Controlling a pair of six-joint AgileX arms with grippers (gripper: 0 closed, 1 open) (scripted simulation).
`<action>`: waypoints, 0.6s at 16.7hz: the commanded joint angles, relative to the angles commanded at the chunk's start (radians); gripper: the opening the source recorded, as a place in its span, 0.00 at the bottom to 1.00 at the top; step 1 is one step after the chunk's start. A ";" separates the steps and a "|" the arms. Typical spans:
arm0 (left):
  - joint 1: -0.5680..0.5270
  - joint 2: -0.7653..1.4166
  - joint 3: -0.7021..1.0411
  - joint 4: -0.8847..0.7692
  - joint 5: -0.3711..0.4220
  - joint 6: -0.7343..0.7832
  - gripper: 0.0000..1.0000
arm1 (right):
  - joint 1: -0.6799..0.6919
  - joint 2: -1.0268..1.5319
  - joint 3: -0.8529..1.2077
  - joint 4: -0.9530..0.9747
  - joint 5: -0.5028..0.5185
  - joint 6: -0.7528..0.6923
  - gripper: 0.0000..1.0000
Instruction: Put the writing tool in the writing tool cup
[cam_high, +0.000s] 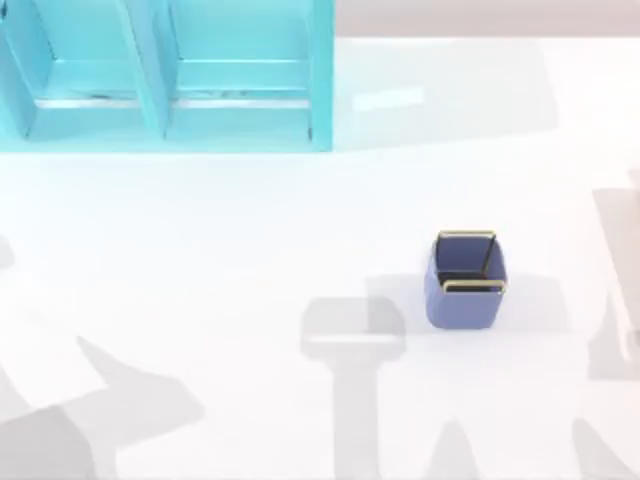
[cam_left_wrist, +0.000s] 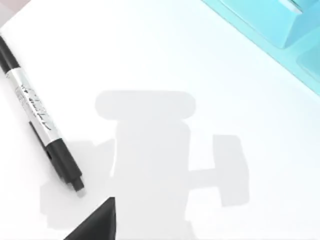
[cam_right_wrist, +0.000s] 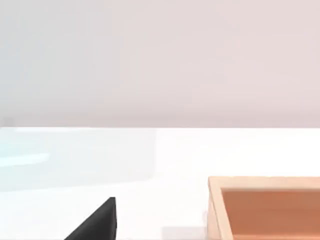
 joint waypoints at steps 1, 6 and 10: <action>0.040 0.083 0.072 -0.024 0.031 -0.006 1.00 | 0.000 0.000 0.000 0.000 0.000 0.000 1.00; 0.207 0.494 0.369 -0.155 0.168 -0.018 1.00 | 0.000 0.000 0.000 0.000 0.000 0.000 1.00; 0.291 0.752 0.503 -0.269 0.246 -0.010 1.00 | 0.000 0.000 0.000 0.000 0.000 0.000 1.00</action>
